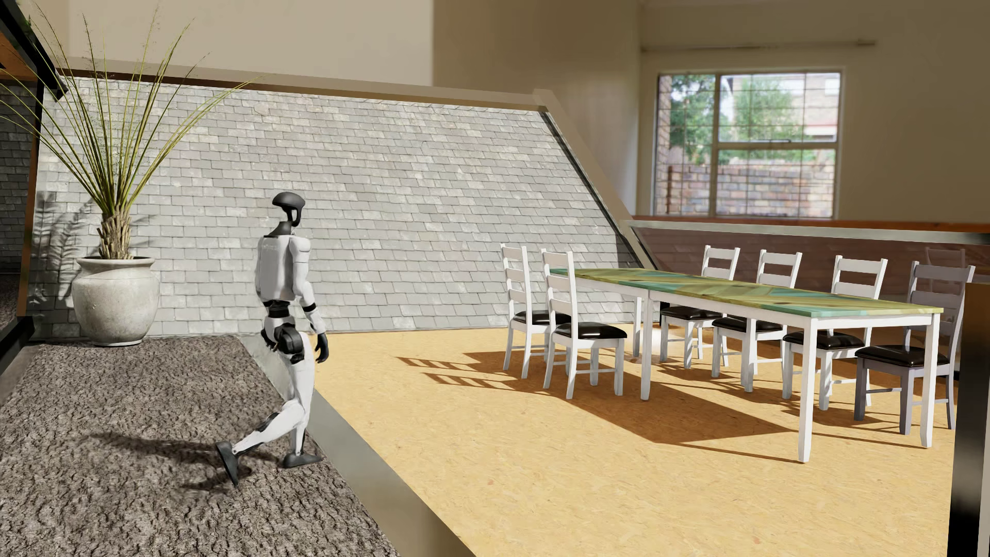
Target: Approach the table
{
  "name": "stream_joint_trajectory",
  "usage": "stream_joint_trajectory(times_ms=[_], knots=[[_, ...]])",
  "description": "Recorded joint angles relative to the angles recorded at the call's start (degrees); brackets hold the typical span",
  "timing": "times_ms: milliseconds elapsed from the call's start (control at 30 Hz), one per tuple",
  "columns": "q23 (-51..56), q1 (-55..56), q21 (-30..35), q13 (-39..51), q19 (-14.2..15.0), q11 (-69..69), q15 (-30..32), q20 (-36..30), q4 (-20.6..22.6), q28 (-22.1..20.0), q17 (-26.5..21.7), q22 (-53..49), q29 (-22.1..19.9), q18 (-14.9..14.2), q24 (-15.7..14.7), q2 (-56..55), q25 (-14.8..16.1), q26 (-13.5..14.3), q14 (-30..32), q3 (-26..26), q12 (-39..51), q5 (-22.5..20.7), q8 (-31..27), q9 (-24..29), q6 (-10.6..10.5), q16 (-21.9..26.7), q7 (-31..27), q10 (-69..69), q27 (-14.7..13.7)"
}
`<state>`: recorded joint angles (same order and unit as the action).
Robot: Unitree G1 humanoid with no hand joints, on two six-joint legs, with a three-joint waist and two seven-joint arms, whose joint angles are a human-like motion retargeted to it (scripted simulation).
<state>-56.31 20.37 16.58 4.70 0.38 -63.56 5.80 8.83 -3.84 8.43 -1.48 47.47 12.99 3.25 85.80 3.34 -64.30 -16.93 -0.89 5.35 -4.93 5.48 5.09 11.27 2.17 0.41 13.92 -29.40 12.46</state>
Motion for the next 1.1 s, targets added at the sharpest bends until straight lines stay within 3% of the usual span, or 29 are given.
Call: stream_joint_trajectory(times_ms=[33, 100, 133, 167, 233, 267, 300, 367, 400, 433, 500, 533, 567, 633, 667, 700, 733, 767, 800, 833, 900, 933, 967, 1000, 1067, 1100], knots=[[3.25, -3.55, -1.41, -1.11, -1.63, -6.21, -2.01, -1.59, 0.98, 0.94, 0.07, 1.62, -1.04, -0.14, 0.77, -4.73, 0.89, 0.74, -1.71, -0.79, 4.06, 4.52, 2.19, -0.17, 0.97, 2.02, 0.92, 1.40, -0.73], [12.21, -10.97, -5.40, -4.67, -5.80, -11.09, -6.69, -6.45, 3.51, 1.12, -0.17, 3.22, -7.35, -0.50, 4.68, -13.05, 3.57, 3.07, -4.11, -3.35, 11.70, 10.18, 5.32, -0.64, 2.40, 5.90, 1.26, 5.46, -2.07], [16.57, -14.36, -8.19, -6.62, -6.55, -10.02, -6.85, -8.74, 4.76, 0.54, 0.01, 2.49, -9.84, -0.67, 5.75, -16.69, 6.81, 4.26, -5.27, -4.80, 15.04, 11.20, 6.54, -0.90, 2.79, 7.34, 0.85, 7.26, -3.86], [20.54, -17.33, -11.77, -8.45, -7.01, -6.65, -7.09, -10.24, 5.82, -0.40, 0.63, 1.05, -11.50, -0.88, 5.23, -20.01, 12.31, 5.34, -6.63, -6.13, 18.11, 10.94, 7.54, -1.12, 2.94, 8.24, 0.20, 8.52, -5.71], [26.59, -22.43, -16.95, -11.36, -5.43, 6.77, -7.81, -11.55, 7.49, -3.11, 1.27, -2.97, -12.89, -1.37, 0.07, -25.29, 23.63, 6.43, -9.84, -7.91, 23.42, 8.07, 8.24, -1.27, 2.79, 8.87, -1.13, 10.08, -7.17], [28.54, -24.86, -18.03, -12.68, -4.25, 17.40, -7.36, -11.91, 8.22, -4.60, 0.89, -5.32, -13.88, -1.64, -3.75, -26.48, 26.59, 6.79, -11.43, -8.29, 25.41, 6.18, 8.06, -1.24, 2.65, 8.87, -1.69, 10.88, -6.91], [29.51, -27.17, -18.60, -13.83, -2.60, 30.59, -6.13, -12.42, 8.90, -5.90, 0.42, -7.71, -15.12, -1.88, -7.39, -26.48, 27.41, 6.99, -12.91, -8.39, 26.84, 4.18, 7.45, -1.22, 2.48, 8.82, -2.26, 11.83, -6.02], [27.22, -31.58, -19.59, -14.87, 0.05, 53.07, -5.81, -13.59, 10.14, -7.22, -0.22, -13.05, -15.93, -2.48, -13.18, -26.38, 24.76, 7.13, -15.35, -8.00, 27.70, 1.59, 7.32, -1.28, 2.12, 8.47, -3.36, 13.55, -2.61], [24.27, -33.79, -20.29, -14.90, 1.88, 55.75, -7.84, -14.20, 10.53, -7.32, -0.18, -15.57, -15.21, -3.03, -14.84, -27.56, 22.73, 7.10, -16.02, -7.49, 26.64, 1.61, 10.21, -1.26, 1.97, 8.25, -3.42, 13.79, -0.51], [20.11, -36.07, -21.07, -14.44, 0.88, 53.46, -7.54, -14.57, 10.57, -7.52, 0.04, -17.93, -13.92, -3.70, -15.65, -28.68, 20.87, 6.93, -16.29, -7.02, 24.41, 1.90, 13.25, -1.23, 1.78, 8.15, -3.08, 13.51, 2.15], [11.63, -40.60, -22.58, -13.92, -7.69, 43.96, -4.72, -14.95, 9.55, -7.62, 0.68, -19.90, -10.63, -4.80, -16.03, -29.17, 17.54, 6.02, -13.86, -6.93, 17.97, 2.32, 14.88, -1.38, 0.97, 7.14, -3.23, 11.04, 7.24], [9.35, -41.77, -22.62, -15.05, -11.12, 39.62, -3.72, -15.20, 8.17, -7.23, 1.10, -18.36, -9.03, -5.31, -15.82, -28.32, 15.29, 5.22, -10.44, -7.13, 14.76, 2.89, 15.87, -1.60, 0.39, 6.26, -4.02, 8.09, 8.25], [8.54, -41.29, -22.24, -16.96, -12.19, 35.16, -5.53, -14.94, 6.21, -6.31, 1.72, -14.91, -8.34, -5.98, -15.51, -27.41, 12.97, 3.59, -5.92, -7.36, 11.84, 3.28, 17.01, -1.73, -0.39, 5.33, -4.87, 2.46, 7.76], [8.49, -33.92, -23.07, -21.03, -11.38, 30.04, -12.42, -12.63, 0.63, -2.77, 3.99, -3.51, -9.74, -9.47, -14.94, -24.11, 11.36, -2.99, 3.77, -7.72, 6.85, 1.79, 19.07, -1.68, -2.44, 3.30, -6.51, -18.33, 4.58], [8.53, -27.97, -24.57, -22.22, -10.88, 30.24, -14.72, -12.71, -2.01, 1.15, 5.20, 3.21, -10.14, -9.47, -13.20, -21.49, 12.09, -6.71, 8.00, -7.69, 4.83, 0.22, 20.03, -1.65, -3.50, 2.64, -7.99, -29.49, 3.71], [8.42, -21.70, -25.84, -22.36, -10.39, 31.18, -16.43, -15.88, -3.50, 7.25, 5.93, 8.78, -9.85, -8.14, -8.97, -18.78, 12.78, -7.60, 8.63, -7.48, 2.52, -1.59, 20.44, -1.63, -4.47, 2.88, -9.95, -38.41, 3.51], [8.03, -15.67, -26.01, -21.43, -9.90, 32.50, -17.77, -21.30, -3.87, 12.42, 5.84, 11.44, -9.28, -7.16, -3.08, -16.11, 12.45, -3.49, 5.86, -7.11, -0.58, -3.44, 20.05, -1.65, -5.24, 3.95, -11.61, -44.62, 3.46], [7.27, -10.15, -25.29, -19.86, -9.41, 34.11, -18.87, -24.81, -3.70, 13.73, 4.95, 10.75, -8.83, -6.47, 1.21, -13.47, 10.91, 2.80, 4.18, -6.53, -4.77, -5.24, 18.88, -1.74, -5.77, 4.93, -12.71, -48.12, 2.88], [6.40, -5.23, -24.15, -17.91, -8.97, 35.76, -19.88, -23.62, -3.63, 12.01, 4.00, 8.25, -8.65, -6.22, 1.71, -10.89, 8.87, 7.06, 3.98, -5.75, -9.86, -6.97, 17.16, -1.88, -6.09, 4.73, -13.38, -48.88, 1.99], [6.02, -0.97, -22.56, -15.62, -8.54, 37.28, -20.94, -18.04, -4.24, 9.84, 3.49, 5.78, -8.66, -5.48, -1.65, -8.37, 7.13, 7.88, 3.57, -4.79, -15.02, -8.53, 15.07, -2.02, -6.29, 2.87, -13.42, -46.99, 1.47], [6.80, 4.92, -20.07, -11.06, -7.58, 39.97, -23.18, -4.79, -8.31, 8.29, 2.42, 2.17, -8.79, -2.87, -11.21, -3.49, 5.54, 5.06, 1.78, -2.66, -22.86, -10.89, 10.49, -2.30, -6.56, -2.69, -9.98, -35.37, -0.30], [7.75, 6.00, -19.35, -8.89, -7.16, 41.31, -24.25, -1.62, -10.66, 8.47, 2.01, 1.13, -9.19, -1.29, -13.10, -1.07, 5.78, 3.75, 1.65, -1.68, -24.63, -11.85, 8.37, -2.46, -6.73, -4.47, -6.19, -25.41, -1.17], [9.03, 5.94, -18.89, -6.94, -6.81, 42.87, -25.18, -1.71, -11.51, 8.43, 1.70, 0.63, -9.82, -0.77, -11.59, 1.35, 6.60, 3.44, 2.64, -0.86, -25.11, -12.70, 6.58, -2.62, -6.91, -4.71, -2.23, -12.79, -2.11], [10.56, 5.42, -18.56, -5.36, -6.50, 44.72, -25.89, -3.85, -9.79, 8.60, 1.40, 0.61, -10.65, -2.18, -7.62, 3.80, 7.76, 4.13, 4.61, -0.27, -24.54, -13.31, 5.13, -2.79, -6.99, -3.80, -0.57, 1.21, -3.09], [13.71, 6.48, -18.15, -3.79, -5.95, 47.50, -27.02, -7.71, -2.32, 10.08, 1.00, 0.36, -12.80, -9.87, 1.27, 8.58, 10.77, 6.39, 4.32, 0.19, -21.43, -13.82, 3.81, -3.04, -6.56, -0.58, -8.11, 20.72, -4.96], [15.17, 7.59, -18.24, -4.02, -5.61, 47.58, -27.72, -7.51, 0.50, 10.20, 0.78, -0.35, -13.81, -12.57, 3.68, 10.77, 12.42, 6.81, 2.85, -0.09, -19.33, -13.80, 4.41, -3.10, -6.28, 0.66, -10.57, 22.47, -5.51]])
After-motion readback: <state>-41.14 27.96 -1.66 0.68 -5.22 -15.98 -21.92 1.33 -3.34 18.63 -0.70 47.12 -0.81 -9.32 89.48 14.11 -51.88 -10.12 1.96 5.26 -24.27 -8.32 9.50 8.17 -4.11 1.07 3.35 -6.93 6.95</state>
